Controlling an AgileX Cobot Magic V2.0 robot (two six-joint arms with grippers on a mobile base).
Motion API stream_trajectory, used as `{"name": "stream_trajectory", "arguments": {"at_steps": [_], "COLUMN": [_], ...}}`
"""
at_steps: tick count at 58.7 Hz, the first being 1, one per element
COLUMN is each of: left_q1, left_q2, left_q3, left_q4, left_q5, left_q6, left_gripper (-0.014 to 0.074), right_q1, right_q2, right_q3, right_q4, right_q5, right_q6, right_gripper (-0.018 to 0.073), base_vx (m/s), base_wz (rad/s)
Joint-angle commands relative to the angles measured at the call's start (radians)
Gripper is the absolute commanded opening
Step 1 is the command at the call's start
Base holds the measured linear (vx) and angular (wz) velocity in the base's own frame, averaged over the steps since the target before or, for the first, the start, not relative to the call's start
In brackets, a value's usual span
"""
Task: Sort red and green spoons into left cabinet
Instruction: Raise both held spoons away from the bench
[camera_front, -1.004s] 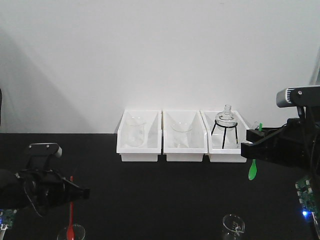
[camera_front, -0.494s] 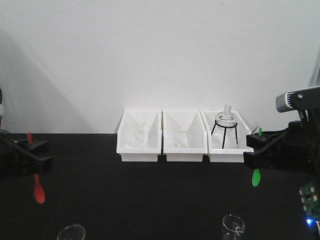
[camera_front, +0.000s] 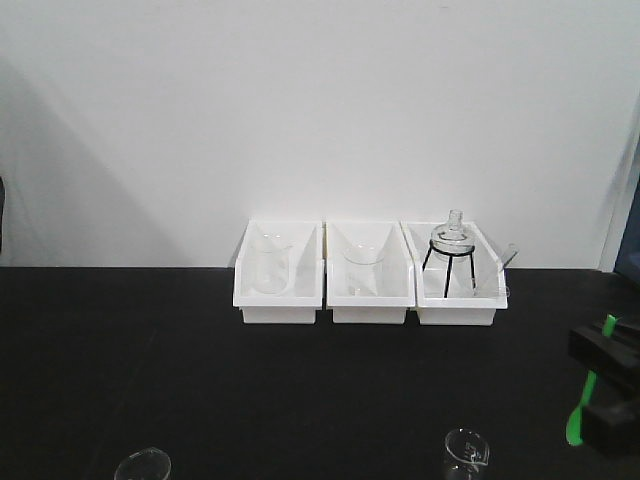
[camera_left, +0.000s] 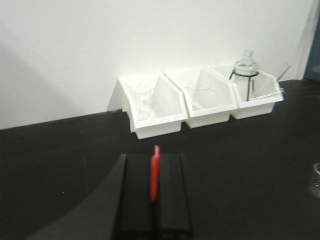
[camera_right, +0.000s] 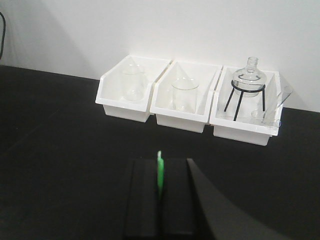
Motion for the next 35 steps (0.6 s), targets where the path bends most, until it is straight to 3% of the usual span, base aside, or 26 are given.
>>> {"name": "stream_trajectory", "arguments": {"at_steps": [1, 14, 35], "left_q1": [-0.004, -0.004, -0.004], "left_q2": [-0.072, -0.130, -0.130], "left_q3": [0.015, 0.052, 0.052], "left_q4": [-0.012, -0.020, -0.020], "left_q5": [-0.024, -0.012, 0.017], "left_q6": [0.001, -0.012, -0.012], "left_gripper": [-0.0001, -0.0001, 0.0000], "right_q1": [-0.003, -0.003, -0.003], "right_q2": [-0.087, -0.230, -0.238], "right_q3": [0.030, 0.139, 0.150], "right_q4": [0.011, 0.010, 0.019], "right_q5": [-0.073, -0.112, -0.126], "right_q6": [0.002, -0.002, 0.002], "right_gripper": [-0.0004, -0.0004, -0.0004], "base_vx": [0.00, 0.00, 0.00], "base_wz": [0.00, 0.00, 0.00]}}
